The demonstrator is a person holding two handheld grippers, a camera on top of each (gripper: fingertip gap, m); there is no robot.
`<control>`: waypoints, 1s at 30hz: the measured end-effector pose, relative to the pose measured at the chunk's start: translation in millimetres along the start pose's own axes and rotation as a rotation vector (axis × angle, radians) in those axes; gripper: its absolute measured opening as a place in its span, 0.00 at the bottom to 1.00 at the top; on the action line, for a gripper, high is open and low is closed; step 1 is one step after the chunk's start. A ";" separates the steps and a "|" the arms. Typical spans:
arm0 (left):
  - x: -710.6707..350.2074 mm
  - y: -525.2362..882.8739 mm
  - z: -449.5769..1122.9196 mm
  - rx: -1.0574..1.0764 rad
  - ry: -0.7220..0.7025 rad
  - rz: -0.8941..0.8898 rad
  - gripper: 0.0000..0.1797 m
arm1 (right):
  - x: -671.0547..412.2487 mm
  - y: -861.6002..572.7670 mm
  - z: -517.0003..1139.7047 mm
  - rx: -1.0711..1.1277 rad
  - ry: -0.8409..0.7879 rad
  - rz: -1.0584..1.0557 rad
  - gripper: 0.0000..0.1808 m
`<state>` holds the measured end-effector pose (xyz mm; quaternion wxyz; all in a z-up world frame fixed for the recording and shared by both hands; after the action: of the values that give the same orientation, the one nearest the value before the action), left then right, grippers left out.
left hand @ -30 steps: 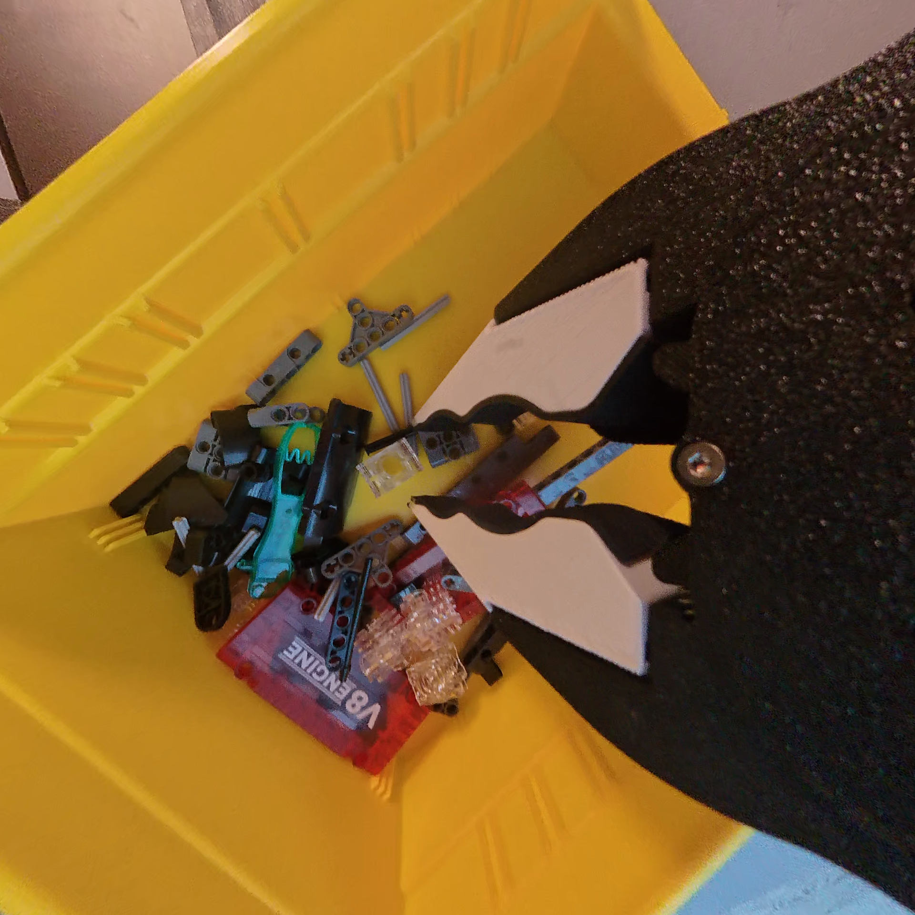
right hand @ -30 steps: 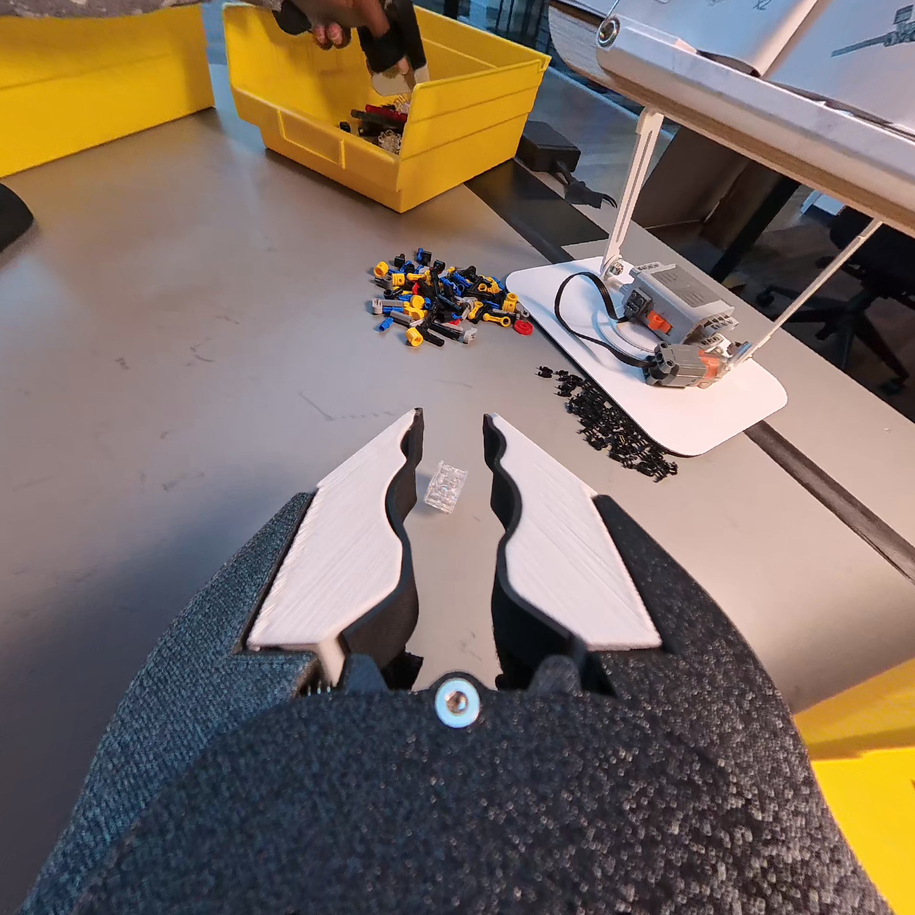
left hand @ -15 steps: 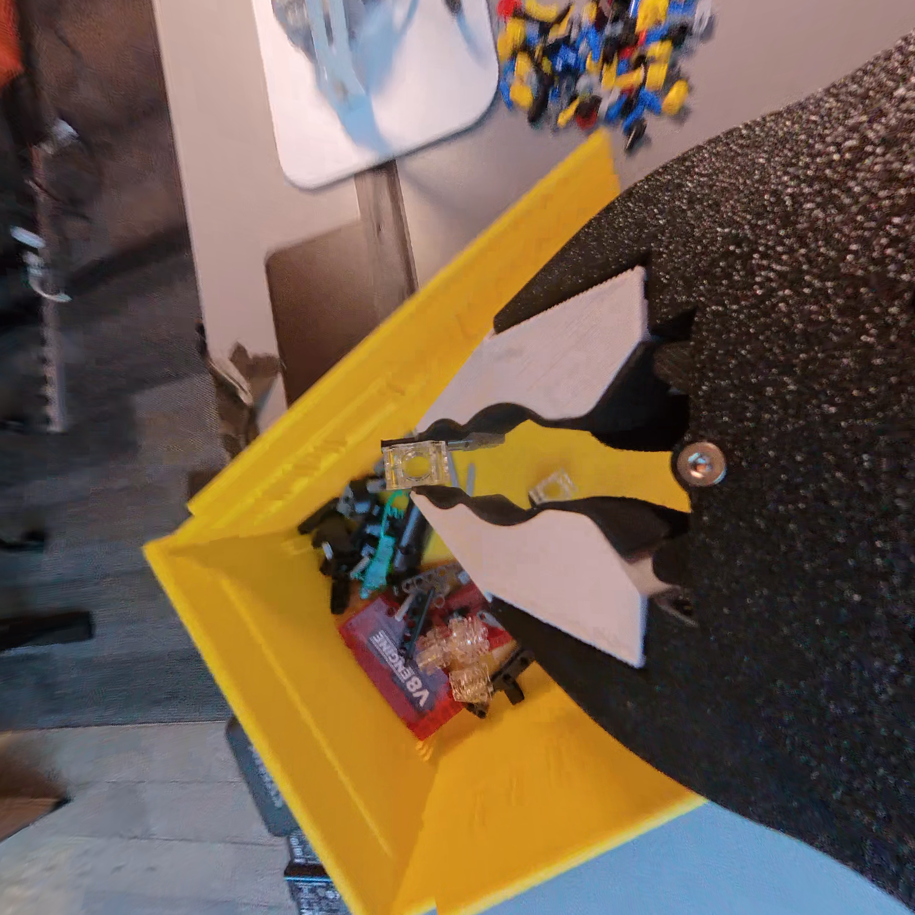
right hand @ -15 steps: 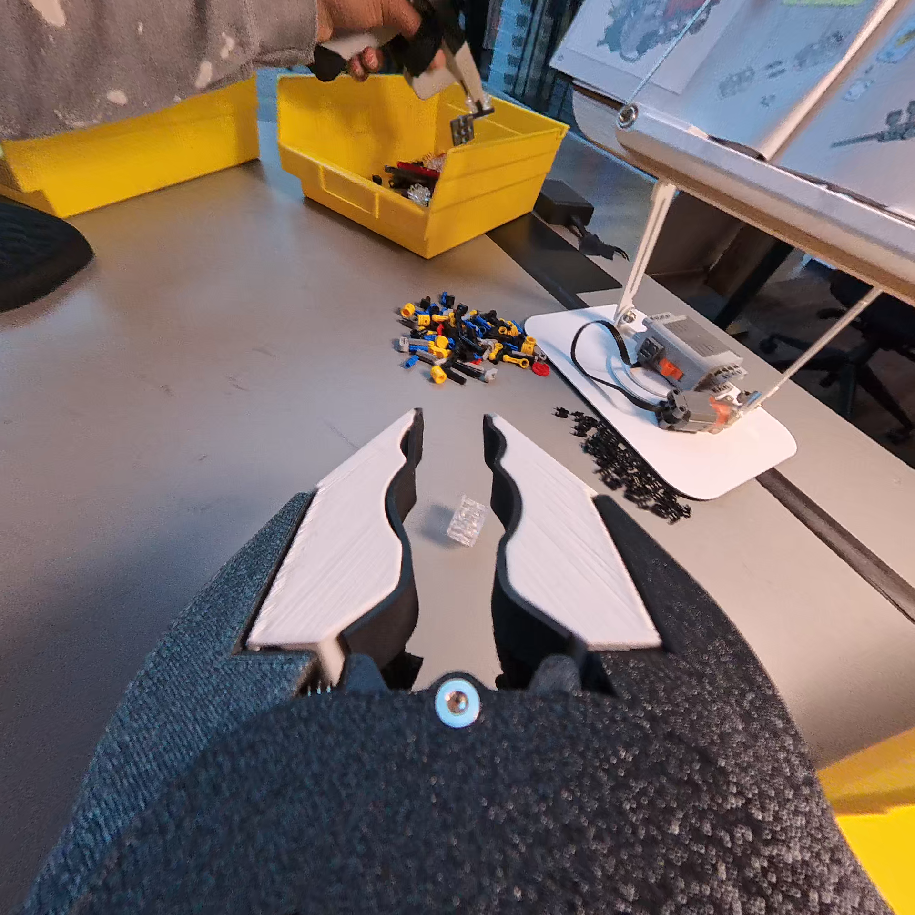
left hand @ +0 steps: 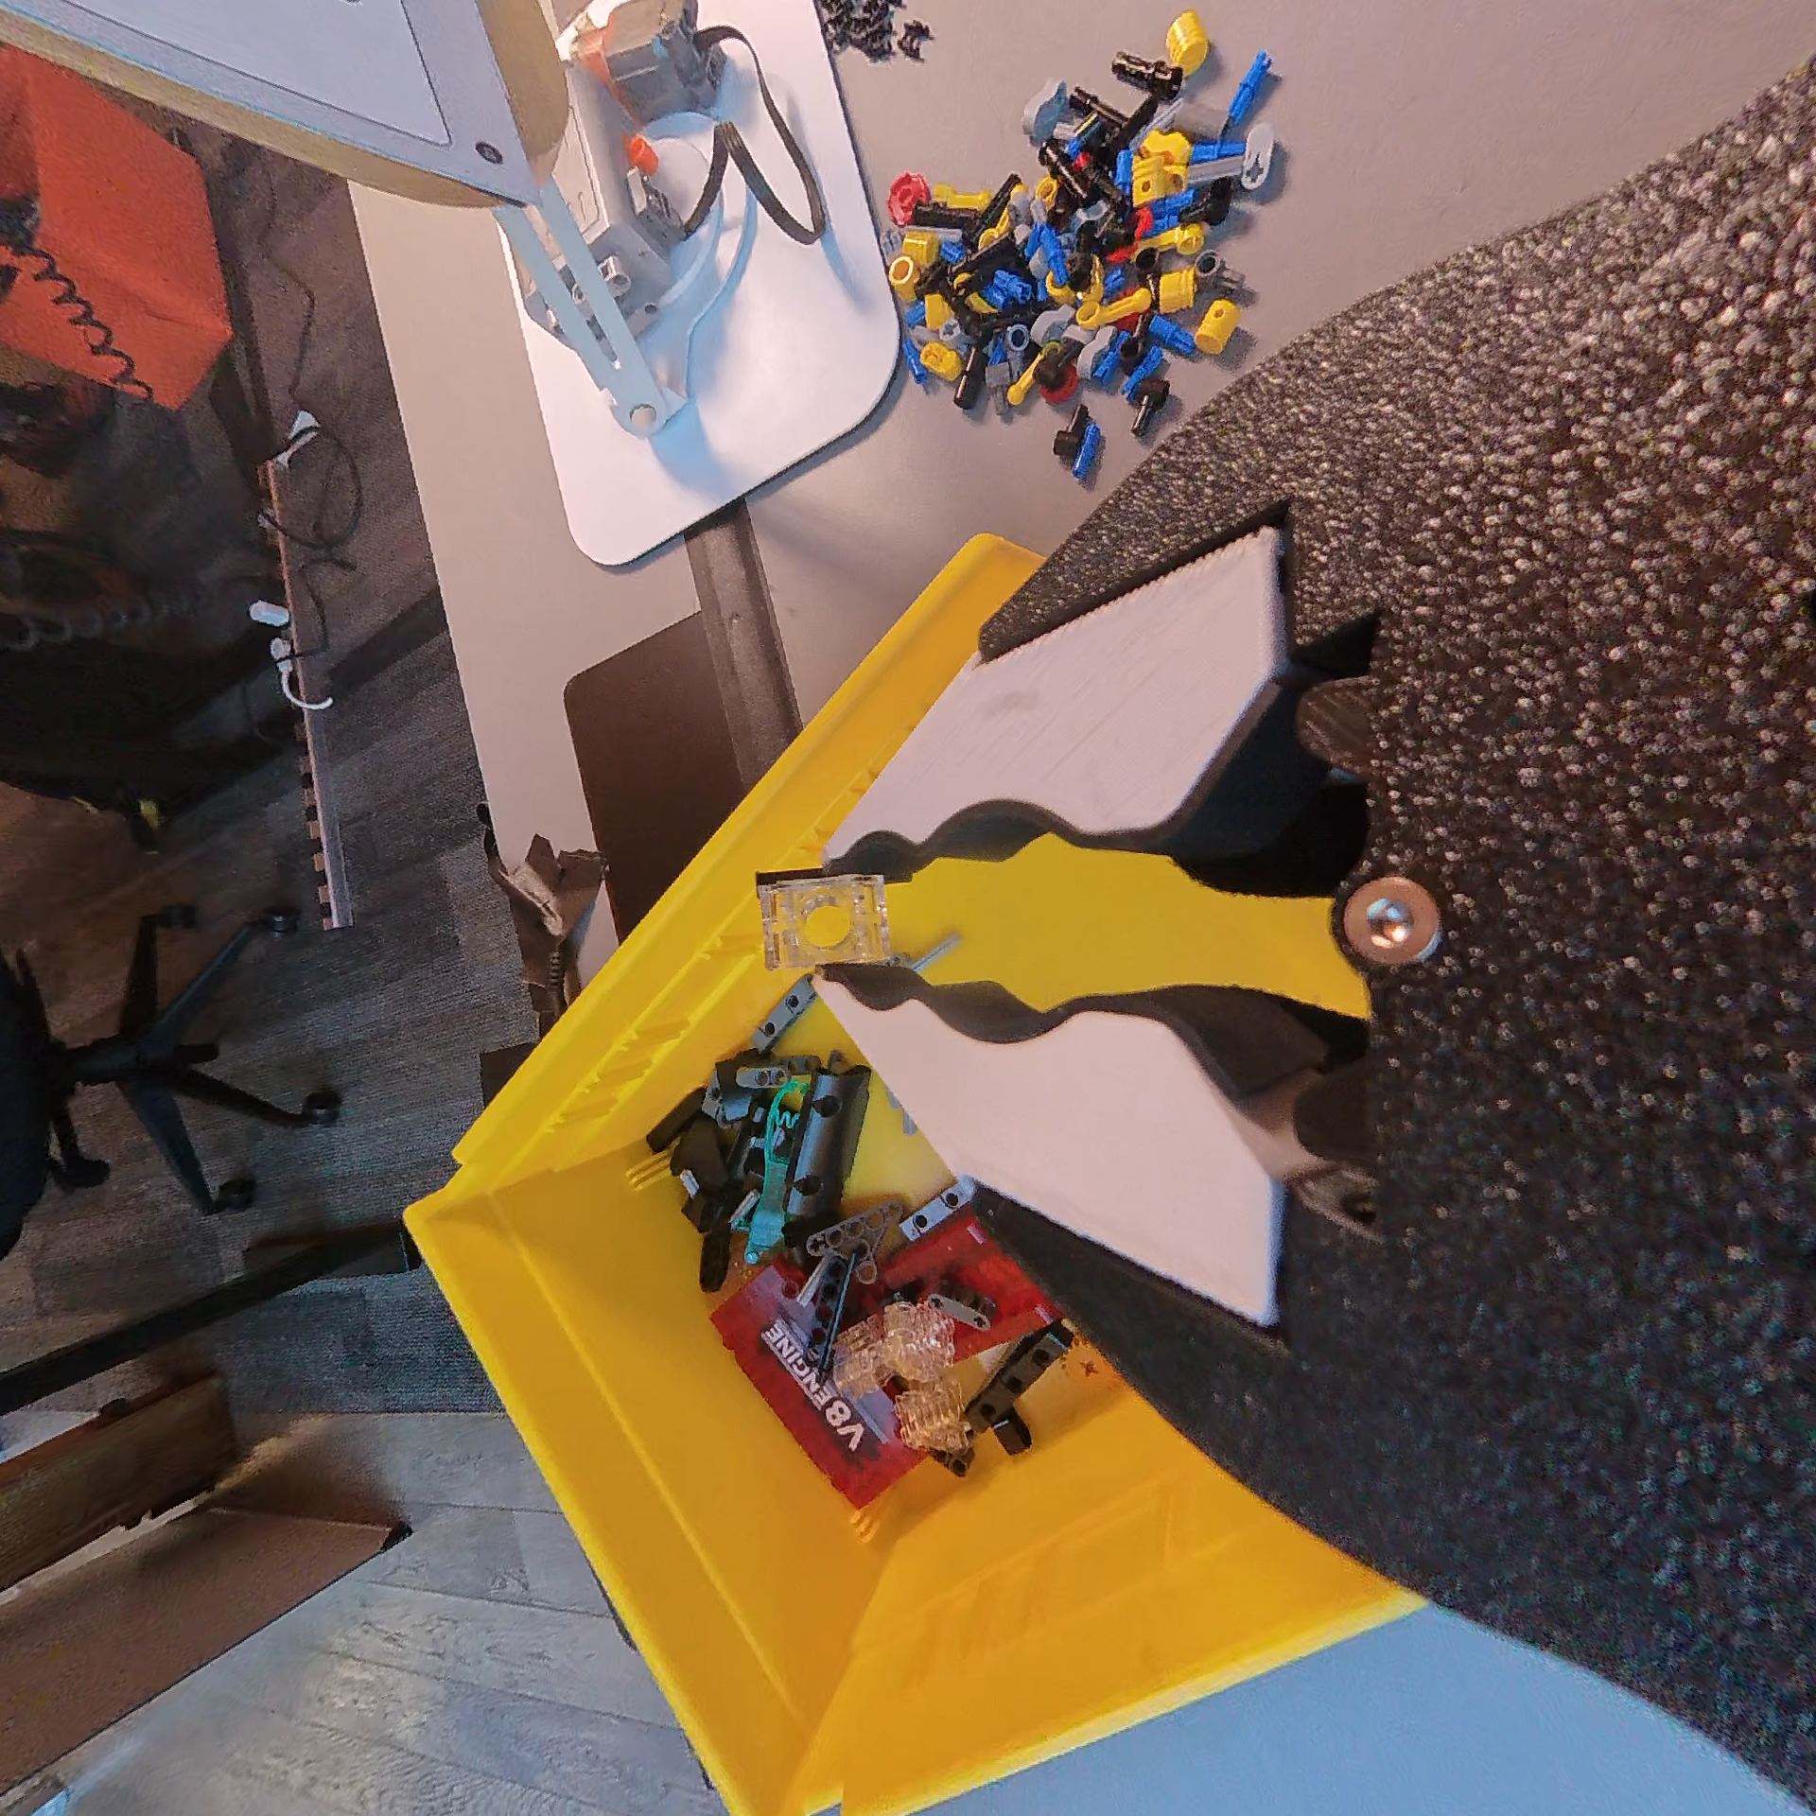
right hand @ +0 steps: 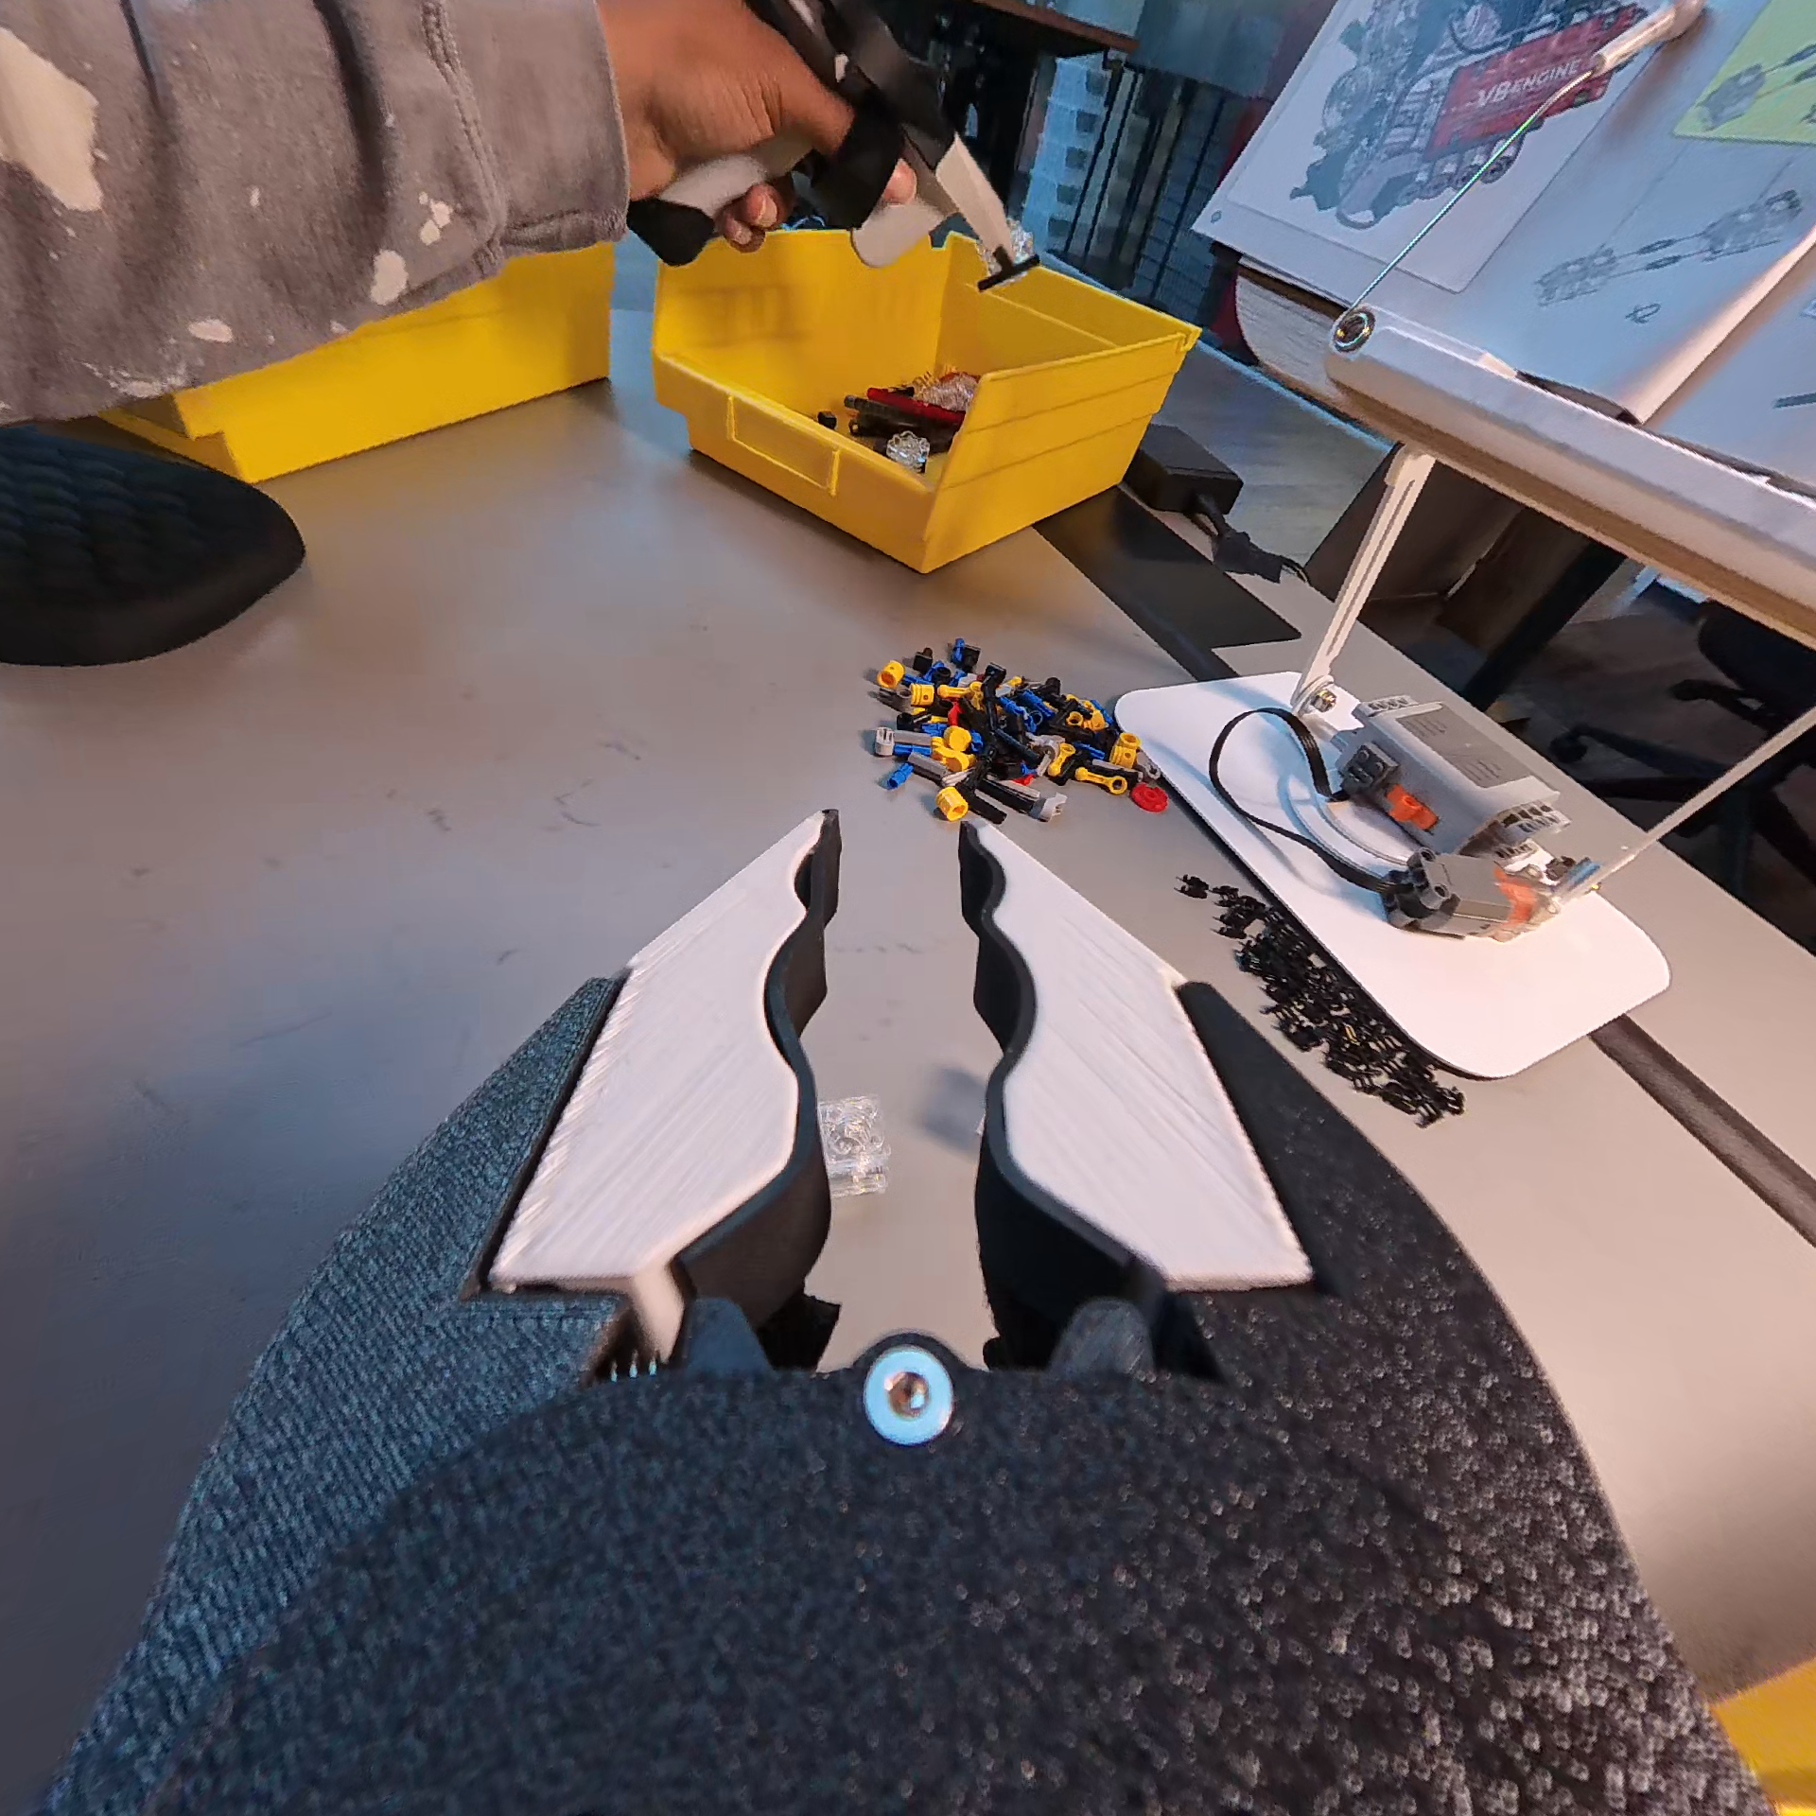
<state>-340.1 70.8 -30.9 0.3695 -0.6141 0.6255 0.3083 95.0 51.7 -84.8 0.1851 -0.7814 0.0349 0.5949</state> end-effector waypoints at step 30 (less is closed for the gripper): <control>74.8 35.8 55.6 0.026 0.419 -0.174 0.12 | 11.4 2.1 4.8 -0.032 0.066 -0.021 0.13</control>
<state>-369.1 79.1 -126.1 0.2647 -0.7115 0.6371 0.1331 93.2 53.2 -97.2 0.1776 -0.8037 0.0233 0.5675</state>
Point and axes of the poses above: each gripper's, where its closed fingertips meet, z out along the fingers, x out of its underside, y = z × x across the jaws, the point moved 8 cm from there along -z, back along the fingers, and after that the axes turned 12 degrees about x, right-handed, at the moved point
